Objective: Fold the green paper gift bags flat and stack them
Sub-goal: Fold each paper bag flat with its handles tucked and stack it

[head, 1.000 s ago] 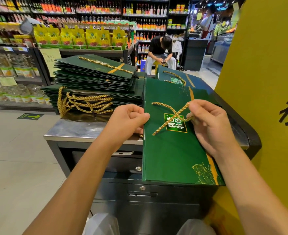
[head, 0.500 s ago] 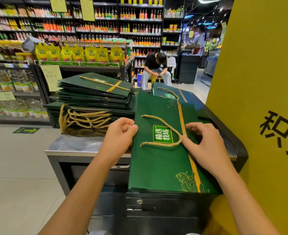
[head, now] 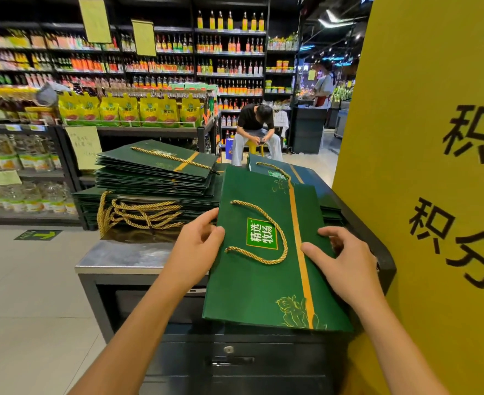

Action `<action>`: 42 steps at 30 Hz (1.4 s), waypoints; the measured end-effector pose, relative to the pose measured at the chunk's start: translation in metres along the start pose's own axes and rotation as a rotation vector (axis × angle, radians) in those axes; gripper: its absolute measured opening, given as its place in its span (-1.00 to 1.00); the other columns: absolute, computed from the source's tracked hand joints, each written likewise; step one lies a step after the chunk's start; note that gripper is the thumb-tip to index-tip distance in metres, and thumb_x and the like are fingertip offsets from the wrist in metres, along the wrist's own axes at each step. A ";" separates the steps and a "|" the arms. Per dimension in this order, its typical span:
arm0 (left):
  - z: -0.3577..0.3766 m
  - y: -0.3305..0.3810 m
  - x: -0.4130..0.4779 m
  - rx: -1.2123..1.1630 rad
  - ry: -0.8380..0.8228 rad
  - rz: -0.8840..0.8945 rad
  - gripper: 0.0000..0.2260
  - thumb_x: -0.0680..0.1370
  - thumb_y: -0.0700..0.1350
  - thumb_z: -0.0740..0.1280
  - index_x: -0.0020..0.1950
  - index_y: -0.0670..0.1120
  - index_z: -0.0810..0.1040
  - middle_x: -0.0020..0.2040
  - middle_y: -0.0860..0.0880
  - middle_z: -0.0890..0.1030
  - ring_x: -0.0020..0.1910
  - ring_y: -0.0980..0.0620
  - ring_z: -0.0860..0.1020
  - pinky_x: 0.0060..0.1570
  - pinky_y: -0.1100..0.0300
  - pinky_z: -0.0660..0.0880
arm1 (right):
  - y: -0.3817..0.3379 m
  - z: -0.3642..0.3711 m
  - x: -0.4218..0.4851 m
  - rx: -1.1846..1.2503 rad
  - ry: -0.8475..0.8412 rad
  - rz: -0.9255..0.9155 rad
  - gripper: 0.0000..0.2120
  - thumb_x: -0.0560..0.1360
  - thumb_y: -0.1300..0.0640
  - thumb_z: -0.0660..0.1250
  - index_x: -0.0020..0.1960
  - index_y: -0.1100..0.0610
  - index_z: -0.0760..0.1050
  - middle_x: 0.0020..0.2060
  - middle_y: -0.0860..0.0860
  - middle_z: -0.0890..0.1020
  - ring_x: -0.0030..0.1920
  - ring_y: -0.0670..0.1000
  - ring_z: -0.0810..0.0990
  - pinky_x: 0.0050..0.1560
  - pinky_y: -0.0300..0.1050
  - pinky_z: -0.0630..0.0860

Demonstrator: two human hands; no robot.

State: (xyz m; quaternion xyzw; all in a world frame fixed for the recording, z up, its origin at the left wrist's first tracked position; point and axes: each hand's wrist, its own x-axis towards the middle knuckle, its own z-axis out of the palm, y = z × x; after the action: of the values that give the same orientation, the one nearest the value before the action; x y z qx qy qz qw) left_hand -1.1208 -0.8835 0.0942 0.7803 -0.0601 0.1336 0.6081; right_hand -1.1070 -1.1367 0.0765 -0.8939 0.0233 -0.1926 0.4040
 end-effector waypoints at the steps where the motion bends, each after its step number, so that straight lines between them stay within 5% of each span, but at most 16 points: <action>1: -0.002 0.002 -0.004 -0.009 -0.050 -0.003 -0.61 0.68 -0.31 0.18 0.23 0.20 0.50 -0.04 -0.07 0.73 -0.07 -0.09 0.71 -0.09 0.00 0.68 | -0.001 0.000 -0.001 0.008 0.001 -0.001 -0.55 0.38 -0.29 0.49 0.21 -0.18 0.53 0.00 -0.17 0.52 0.25 0.06 0.52 0.33 0.23 0.40; 7: -0.009 0.008 -0.011 -0.100 -0.096 -0.035 -0.58 0.68 -0.35 0.16 0.32 0.16 0.44 0.00 -0.05 0.73 -0.01 0.00 0.71 -0.11 0.15 0.66 | -0.013 -0.010 0.001 0.109 -0.016 -0.037 -0.49 0.43 -0.07 0.55 0.34 -0.03 0.55 0.15 -0.12 0.54 0.13 -0.11 0.46 0.20 -0.08 0.43; 10: -0.012 0.006 -0.005 -0.051 0.045 -0.019 -0.59 0.67 -0.26 0.24 0.48 0.07 0.37 -0.04 -0.06 0.72 -0.01 -0.08 0.69 0.01 -0.11 0.66 | -0.019 -0.015 0.006 0.197 -0.041 -0.049 -0.48 0.44 -0.01 0.56 0.37 -0.02 0.54 0.17 -0.13 0.52 0.15 -0.11 0.50 0.21 -0.04 0.51; 14: -0.012 0.019 0.011 0.015 0.091 0.007 -0.66 0.68 -0.21 0.25 0.46 -0.02 0.46 -0.04 -0.08 0.71 0.00 -0.18 0.66 0.07 -0.17 0.62 | -0.029 -0.022 0.025 0.263 -0.052 -0.063 -0.50 0.44 0.06 0.56 0.36 0.03 0.55 0.15 -0.09 0.56 -0.06 -0.29 0.56 -0.19 -0.45 0.43; 17: -0.011 0.034 0.032 0.051 0.085 0.021 -0.66 0.68 -0.19 0.24 0.45 -0.01 0.47 -0.02 -0.14 0.70 -0.07 -0.24 0.63 0.08 -0.25 0.56 | -0.039 -0.031 0.047 0.327 -0.054 -0.049 -0.54 0.46 0.13 0.55 0.32 0.04 0.54 0.12 -0.05 0.54 -0.21 -0.30 0.60 -0.39 -0.49 0.43; 19: -0.010 0.045 0.054 0.093 0.071 0.067 -0.66 0.68 -0.18 0.25 0.46 -0.01 0.47 -0.09 -0.16 0.66 -0.19 -0.05 0.56 -0.05 -0.13 0.60 | -0.048 -0.040 0.064 0.337 -0.056 -0.047 -0.54 0.46 0.11 0.55 0.32 0.02 0.53 0.14 -0.04 0.55 -0.13 -0.12 0.64 -0.33 -0.35 0.52; 21: -0.009 0.056 0.078 0.158 0.061 0.121 -0.66 0.67 -0.16 0.27 0.46 -0.01 0.47 -0.17 -0.04 0.58 -0.24 0.14 0.50 -0.25 0.27 0.50 | -0.056 -0.046 0.086 0.316 -0.039 -0.049 -0.51 0.45 0.08 0.56 0.34 0.05 0.53 0.18 -0.02 0.56 0.01 0.07 0.66 -0.10 -0.04 0.65; 23: -0.006 0.070 0.101 0.217 0.039 0.132 -0.64 0.66 -0.15 0.29 0.47 -0.02 0.45 -0.11 0.01 0.55 -0.19 0.14 0.50 -0.28 0.42 0.41 | -0.061 -0.049 0.111 0.267 -0.017 -0.058 -0.48 0.44 0.07 0.57 0.36 0.09 0.54 0.20 -0.01 0.57 0.10 0.08 0.63 0.15 0.09 0.61; 27: 0.007 0.083 0.153 0.326 -0.011 0.115 -0.60 0.64 -0.11 0.33 0.49 -0.05 0.44 0.25 -0.16 0.57 0.12 -0.12 0.58 0.04 0.15 0.50 | -0.063 -0.042 0.163 0.172 -0.002 -0.065 -0.48 0.47 0.08 0.54 0.38 0.19 0.52 0.30 0.10 0.57 0.18 0.05 0.55 0.21 -0.05 0.48; 31: 0.023 0.075 0.197 0.401 -0.022 0.039 -0.58 0.63 -0.09 0.35 0.48 -0.13 0.45 0.30 -0.25 0.58 0.29 -0.17 0.56 0.29 0.00 0.50 | -0.055 -0.027 0.204 0.070 -0.025 -0.045 -0.56 0.52 0.07 0.50 0.33 0.22 0.56 0.29 0.13 0.59 0.26 0.11 0.55 0.16 -0.12 0.40; 35: 0.041 0.058 0.227 0.510 -0.069 -0.004 -0.59 0.66 -0.14 0.31 0.49 -0.23 0.42 0.16 -0.21 0.61 0.10 -0.16 0.59 0.13 0.10 0.49 | -0.034 -0.010 0.229 -0.041 -0.051 -0.019 -0.62 0.55 0.06 0.46 0.30 0.21 0.58 0.24 0.12 0.63 0.22 0.10 0.58 0.12 -0.12 0.42; 39: 0.052 0.040 0.240 0.597 -0.045 -0.029 -0.62 0.65 -0.13 0.29 0.47 -0.17 0.45 0.20 -0.19 0.62 0.16 -0.17 0.58 0.22 0.01 0.51 | -0.017 0.011 0.238 -0.089 -0.081 -0.002 -0.67 0.60 0.08 0.40 0.32 0.18 0.57 0.25 0.09 0.63 0.24 0.09 0.57 0.16 -0.13 0.43; 42: 0.055 0.026 0.244 0.710 -0.080 -0.032 -0.80 0.65 -0.10 0.25 0.24 -0.06 0.56 0.06 -0.15 0.64 0.07 -0.18 0.60 0.13 -0.04 0.56 | -0.006 0.026 0.238 -0.116 -0.127 -0.002 -0.70 0.63 0.10 0.34 0.33 0.15 0.55 0.27 0.08 0.63 0.25 0.08 0.57 0.17 -0.12 0.44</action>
State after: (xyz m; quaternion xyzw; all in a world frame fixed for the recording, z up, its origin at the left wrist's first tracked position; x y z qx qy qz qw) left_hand -0.8869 -0.9260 0.1743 0.9484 -0.0216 0.1058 0.2982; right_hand -0.8780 -1.1613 0.1434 -0.9263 0.0076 -0.1342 0.3519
